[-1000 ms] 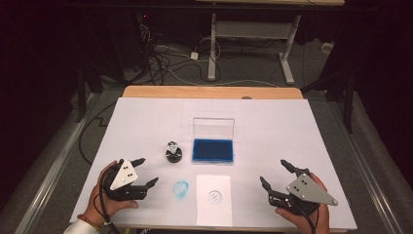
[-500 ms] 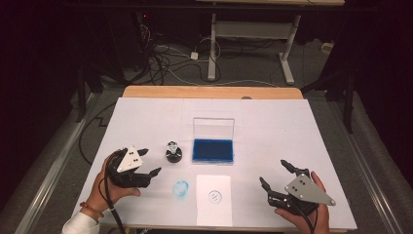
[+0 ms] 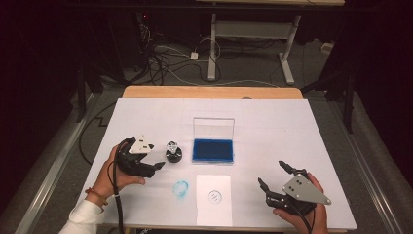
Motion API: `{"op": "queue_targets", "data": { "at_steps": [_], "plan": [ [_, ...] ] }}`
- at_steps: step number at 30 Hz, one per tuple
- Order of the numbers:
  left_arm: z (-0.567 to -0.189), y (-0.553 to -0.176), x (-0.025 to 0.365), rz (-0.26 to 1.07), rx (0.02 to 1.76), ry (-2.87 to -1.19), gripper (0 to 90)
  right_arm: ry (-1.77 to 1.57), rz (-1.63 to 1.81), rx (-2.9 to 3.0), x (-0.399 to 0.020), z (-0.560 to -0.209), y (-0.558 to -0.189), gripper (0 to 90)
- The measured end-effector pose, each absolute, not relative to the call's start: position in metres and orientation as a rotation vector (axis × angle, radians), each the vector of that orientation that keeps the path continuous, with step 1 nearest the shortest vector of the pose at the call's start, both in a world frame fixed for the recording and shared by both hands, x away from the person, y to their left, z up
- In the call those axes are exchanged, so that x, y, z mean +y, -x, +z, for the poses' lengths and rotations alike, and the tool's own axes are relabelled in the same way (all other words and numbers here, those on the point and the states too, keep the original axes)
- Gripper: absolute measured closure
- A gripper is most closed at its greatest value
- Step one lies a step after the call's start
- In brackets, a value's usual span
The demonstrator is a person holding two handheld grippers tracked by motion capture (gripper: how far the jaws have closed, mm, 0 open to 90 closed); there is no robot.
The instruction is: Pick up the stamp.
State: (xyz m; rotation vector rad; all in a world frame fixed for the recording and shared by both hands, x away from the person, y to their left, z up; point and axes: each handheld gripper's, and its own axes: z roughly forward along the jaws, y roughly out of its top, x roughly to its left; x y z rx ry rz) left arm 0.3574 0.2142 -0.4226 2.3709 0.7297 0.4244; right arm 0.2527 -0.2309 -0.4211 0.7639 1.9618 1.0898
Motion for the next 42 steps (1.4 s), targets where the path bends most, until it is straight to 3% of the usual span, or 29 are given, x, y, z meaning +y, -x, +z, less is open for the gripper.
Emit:
{"op": "queue_targets", "data": {
  "at_steps": [13, 22, 31, 36, 42],
  "plan": [
    [-0.425, -0.393, 0.194, 0.36, 0.737, -2.41, 26.1, -0.766, 1.077, 1.967, -0.23, -0.423, -0.254, 22.8],
    [-0.428, -0.412, 0.183, 0.348, 0.754, -2.411, 30.8, -0.764, 1.073, 1.969, -0.23, -0.423, -0.254, 23.3],
    [-0.43, -0.419, 0.177, 0.308, 0.733, -2.394, 38.2, -0.759, 1.064, 1.973, -0.229, -0.424, -0.254, 23.9],
    [-0.431, -0.421, 0.177, 0.26, 0.699, -2.387, 48.1, -0.754, 1.064, 1.976, -0.228, -0.424, -0.253, 24.6],
    [-0.432, -0.42, 0.175, 0.269, 0.686, -2.379, 50.2, -0.742, 1.056, 1.981, -0.227, -0.424, -0.253, 24.8]
  ]
}}
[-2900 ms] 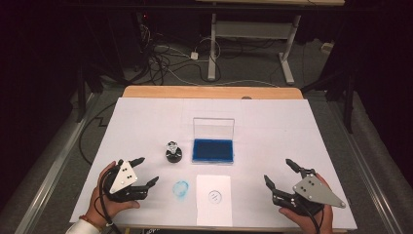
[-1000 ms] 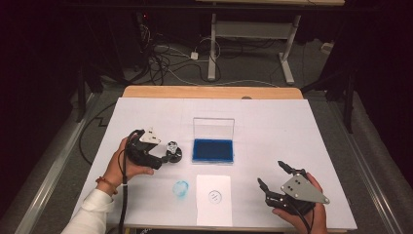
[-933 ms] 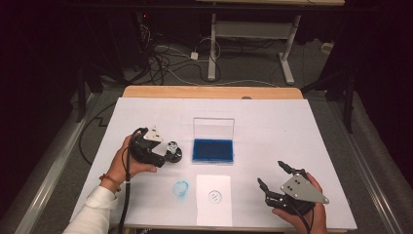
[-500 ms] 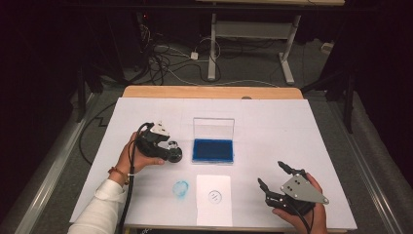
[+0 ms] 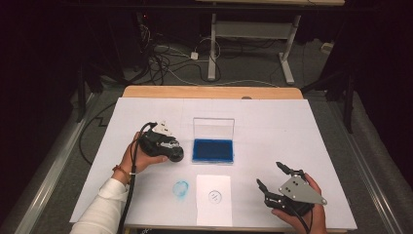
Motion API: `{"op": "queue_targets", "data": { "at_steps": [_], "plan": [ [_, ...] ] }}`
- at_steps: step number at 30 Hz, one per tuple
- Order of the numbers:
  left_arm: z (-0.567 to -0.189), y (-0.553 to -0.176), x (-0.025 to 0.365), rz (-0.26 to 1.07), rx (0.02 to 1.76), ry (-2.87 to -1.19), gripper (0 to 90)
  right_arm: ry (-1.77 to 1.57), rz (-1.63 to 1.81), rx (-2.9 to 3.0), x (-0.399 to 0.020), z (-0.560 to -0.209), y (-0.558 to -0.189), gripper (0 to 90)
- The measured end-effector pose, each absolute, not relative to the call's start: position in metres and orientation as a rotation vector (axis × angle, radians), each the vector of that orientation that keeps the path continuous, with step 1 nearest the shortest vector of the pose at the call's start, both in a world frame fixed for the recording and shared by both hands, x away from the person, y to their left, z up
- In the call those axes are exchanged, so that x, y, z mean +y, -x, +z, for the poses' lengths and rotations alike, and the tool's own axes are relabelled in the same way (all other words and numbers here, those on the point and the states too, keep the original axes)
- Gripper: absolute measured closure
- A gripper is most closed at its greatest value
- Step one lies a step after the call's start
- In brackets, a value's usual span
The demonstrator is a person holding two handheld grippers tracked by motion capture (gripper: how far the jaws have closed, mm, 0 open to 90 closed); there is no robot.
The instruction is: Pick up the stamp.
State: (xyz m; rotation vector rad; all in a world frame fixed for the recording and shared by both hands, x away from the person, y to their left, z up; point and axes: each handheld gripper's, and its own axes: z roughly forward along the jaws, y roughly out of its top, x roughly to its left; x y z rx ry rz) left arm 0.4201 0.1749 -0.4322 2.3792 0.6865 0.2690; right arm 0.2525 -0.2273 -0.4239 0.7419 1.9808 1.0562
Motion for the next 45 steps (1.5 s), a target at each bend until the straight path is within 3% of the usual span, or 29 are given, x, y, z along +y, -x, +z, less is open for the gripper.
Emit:
{"op": "queue_targets", "data": {
  "at_steps": [8, 45],
  "plan": [
    [-0.432, -0.419, 0.173, 0.287, 0.674, -2.373, 54.2, -0.738, 1.051, 1.99, -0.227, -0.425, -0.253, 24.8],
    [-0.408, -0.39, 0.179, 0.406, 0.618, -2.284, 54.8, -0.747, 1.107, 2.001, -0.227, -0.423, -0.262, 26.4]
  ]
}}
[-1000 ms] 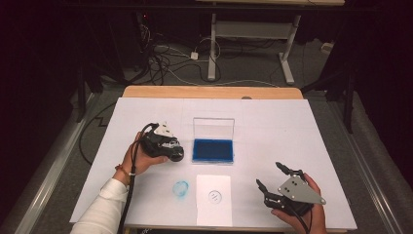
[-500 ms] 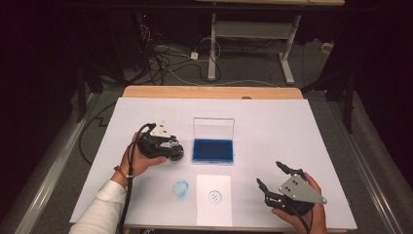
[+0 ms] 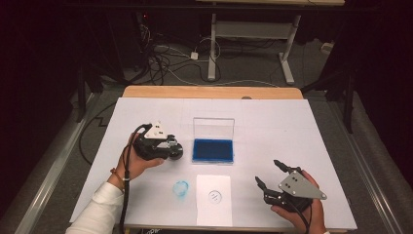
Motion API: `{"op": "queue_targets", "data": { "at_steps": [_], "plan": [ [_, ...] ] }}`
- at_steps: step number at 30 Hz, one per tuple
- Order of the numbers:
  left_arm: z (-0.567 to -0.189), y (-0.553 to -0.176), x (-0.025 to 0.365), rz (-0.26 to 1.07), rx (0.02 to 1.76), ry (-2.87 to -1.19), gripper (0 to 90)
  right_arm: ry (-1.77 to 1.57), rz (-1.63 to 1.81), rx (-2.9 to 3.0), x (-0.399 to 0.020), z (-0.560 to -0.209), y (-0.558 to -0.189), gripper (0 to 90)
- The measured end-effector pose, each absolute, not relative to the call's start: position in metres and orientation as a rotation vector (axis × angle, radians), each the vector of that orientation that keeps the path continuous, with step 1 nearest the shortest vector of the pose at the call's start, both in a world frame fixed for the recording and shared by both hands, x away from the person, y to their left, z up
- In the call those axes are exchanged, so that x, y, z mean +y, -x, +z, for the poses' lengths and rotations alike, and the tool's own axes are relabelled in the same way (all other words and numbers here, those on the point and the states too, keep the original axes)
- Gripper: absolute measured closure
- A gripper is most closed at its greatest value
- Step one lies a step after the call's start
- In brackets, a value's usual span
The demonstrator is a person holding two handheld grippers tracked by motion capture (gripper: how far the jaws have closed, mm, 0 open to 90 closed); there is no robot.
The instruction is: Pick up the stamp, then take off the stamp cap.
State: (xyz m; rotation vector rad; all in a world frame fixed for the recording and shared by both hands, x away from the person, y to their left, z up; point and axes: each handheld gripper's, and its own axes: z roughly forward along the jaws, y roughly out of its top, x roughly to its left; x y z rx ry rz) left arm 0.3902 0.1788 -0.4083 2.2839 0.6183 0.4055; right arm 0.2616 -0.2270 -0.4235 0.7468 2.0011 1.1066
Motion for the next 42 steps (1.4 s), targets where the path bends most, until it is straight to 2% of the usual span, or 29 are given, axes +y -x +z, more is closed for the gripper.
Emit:
{"op": "queue_targets", "data": {
  "at_steps": [8, 26, 42],
  "plan": [
    [-0.404, -0.384, 0.182, 0.411, 0.615, -2.266, 54.8, -0.783, 1.09, 1.988, -0.225, -0.426, -0.265, 16.9],
    [-0.393, -0.372, 0.184, 0.385, 0.576, -2.204, 54.8, -0.78, 1.083, 2.013, -0.222, -0.428, -0.267, 18.2],
    [-0.379, -0.354, 0.163, 0.343, 0.455, -2.174, 54.8, -0.769, 1.086, 2.035, -0.221, -0.428, -0.266, 17.5]
  ]
}}
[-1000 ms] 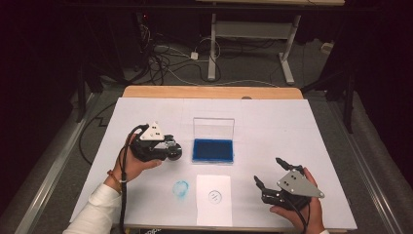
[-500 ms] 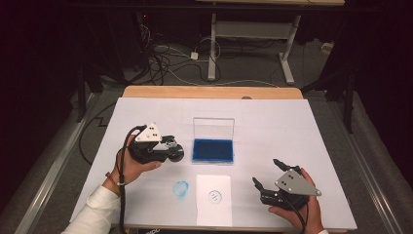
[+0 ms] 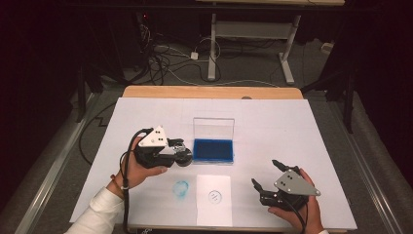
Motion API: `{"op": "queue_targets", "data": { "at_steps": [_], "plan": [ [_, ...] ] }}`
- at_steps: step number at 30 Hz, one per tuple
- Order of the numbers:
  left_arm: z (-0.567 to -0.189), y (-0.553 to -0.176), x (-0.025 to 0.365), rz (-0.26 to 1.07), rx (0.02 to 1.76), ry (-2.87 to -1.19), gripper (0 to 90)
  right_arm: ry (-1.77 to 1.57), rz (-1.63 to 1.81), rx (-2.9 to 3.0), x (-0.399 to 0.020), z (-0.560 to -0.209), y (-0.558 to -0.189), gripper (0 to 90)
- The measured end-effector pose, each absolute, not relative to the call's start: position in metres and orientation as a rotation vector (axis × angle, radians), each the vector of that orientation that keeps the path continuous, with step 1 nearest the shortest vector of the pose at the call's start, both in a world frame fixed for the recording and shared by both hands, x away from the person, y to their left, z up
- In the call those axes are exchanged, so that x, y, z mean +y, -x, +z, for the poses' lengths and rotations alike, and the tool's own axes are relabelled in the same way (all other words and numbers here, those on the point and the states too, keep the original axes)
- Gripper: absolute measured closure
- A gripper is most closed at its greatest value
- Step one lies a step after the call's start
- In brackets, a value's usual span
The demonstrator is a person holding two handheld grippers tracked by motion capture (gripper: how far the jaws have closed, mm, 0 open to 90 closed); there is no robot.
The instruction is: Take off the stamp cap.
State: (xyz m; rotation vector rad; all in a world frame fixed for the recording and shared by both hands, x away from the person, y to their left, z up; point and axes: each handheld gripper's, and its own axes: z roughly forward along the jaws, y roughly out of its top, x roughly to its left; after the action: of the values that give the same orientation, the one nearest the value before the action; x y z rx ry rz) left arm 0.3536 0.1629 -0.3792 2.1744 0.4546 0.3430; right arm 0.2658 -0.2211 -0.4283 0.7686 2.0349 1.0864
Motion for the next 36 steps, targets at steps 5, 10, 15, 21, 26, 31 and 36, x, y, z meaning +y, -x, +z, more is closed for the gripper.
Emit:
{"op": "queue_targets", "data": {
  "at_steps": [5, 10, 15, 21, 26, 31, 36],
  "plan": [
    [-0.38, -0.353, 0.149, 0.331, 0.418, -2.187, 54.8, -0.762, 1.08, 2.032, -0.221, -0.428, -0.263, 18.1],
    [-0.381, -0.35, 0.138, 0.31, 0.399, -2.188, 54.8, -0.752, 1.08, 2.04, -0.22, -0.429, -0.261, 18.2],
    [-0.378, -0.346, 0.123, 0.281, 0.377, -2.176, 54.8, -0.735, 1.119, 2.063, -0.221, -0.43, -0.257, 18.8],
    [-0.372, -0.335, 0.108, 0.263, 0.344, -2.157, 54.8, -0.712, 1.165, 2.094, -0.208, -0.428, -0.257, 18.6],
    [-0.369, -0.334, 0.105, 0.255, 0.35, -2.135, 54.8, -0.664, 1.209, 2.128, -0.193, -0.424, -0.263, 18.2],
    [-0.37, -0.334, 0.104, 0.244, 0.351, -2.115, 54.8, -0.622, 1.257, 2.186, -0.165, -0.424, -0.277, 18.0],
    [-0.376, -0.335, 0.101, 0.222, 0.348, -2.107, 54.8, -0.615, 1.321, 2.265, -0.143, -0.436, -0.292, 18.5]
  ]
}}
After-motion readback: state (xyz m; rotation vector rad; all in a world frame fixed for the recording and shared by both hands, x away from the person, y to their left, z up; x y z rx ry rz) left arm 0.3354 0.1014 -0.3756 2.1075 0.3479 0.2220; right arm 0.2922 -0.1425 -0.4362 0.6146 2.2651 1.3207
